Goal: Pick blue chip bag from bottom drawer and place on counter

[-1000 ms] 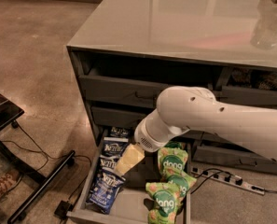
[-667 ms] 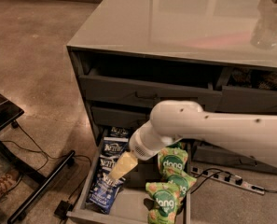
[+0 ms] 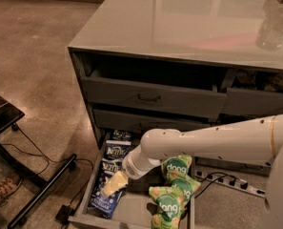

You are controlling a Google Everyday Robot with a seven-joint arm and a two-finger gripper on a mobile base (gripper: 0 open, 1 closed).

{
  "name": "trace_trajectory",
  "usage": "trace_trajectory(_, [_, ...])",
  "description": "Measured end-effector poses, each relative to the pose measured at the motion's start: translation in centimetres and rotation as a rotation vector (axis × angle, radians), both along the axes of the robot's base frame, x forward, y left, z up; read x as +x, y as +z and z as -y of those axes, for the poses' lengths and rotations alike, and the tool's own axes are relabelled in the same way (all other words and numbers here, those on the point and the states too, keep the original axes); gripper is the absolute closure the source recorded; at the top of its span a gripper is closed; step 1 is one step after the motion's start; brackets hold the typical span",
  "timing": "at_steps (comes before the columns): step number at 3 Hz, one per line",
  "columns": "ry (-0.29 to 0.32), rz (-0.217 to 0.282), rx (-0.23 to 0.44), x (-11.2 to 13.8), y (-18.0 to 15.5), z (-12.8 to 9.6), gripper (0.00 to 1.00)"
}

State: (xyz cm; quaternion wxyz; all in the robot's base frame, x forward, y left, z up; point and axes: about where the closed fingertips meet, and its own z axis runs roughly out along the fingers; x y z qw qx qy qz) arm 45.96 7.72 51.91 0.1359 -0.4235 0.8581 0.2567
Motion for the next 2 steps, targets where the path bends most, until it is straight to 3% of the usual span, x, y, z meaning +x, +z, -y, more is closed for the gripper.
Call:
trace_trajectory(1, [0.000, 0.000, 0.000, 0.0, 0.0, 0.0, 0.00])
trace_trajectory(2, [-0.051, -0.032, 0.039, 0.8, -2.8, -0.7, 0.00])
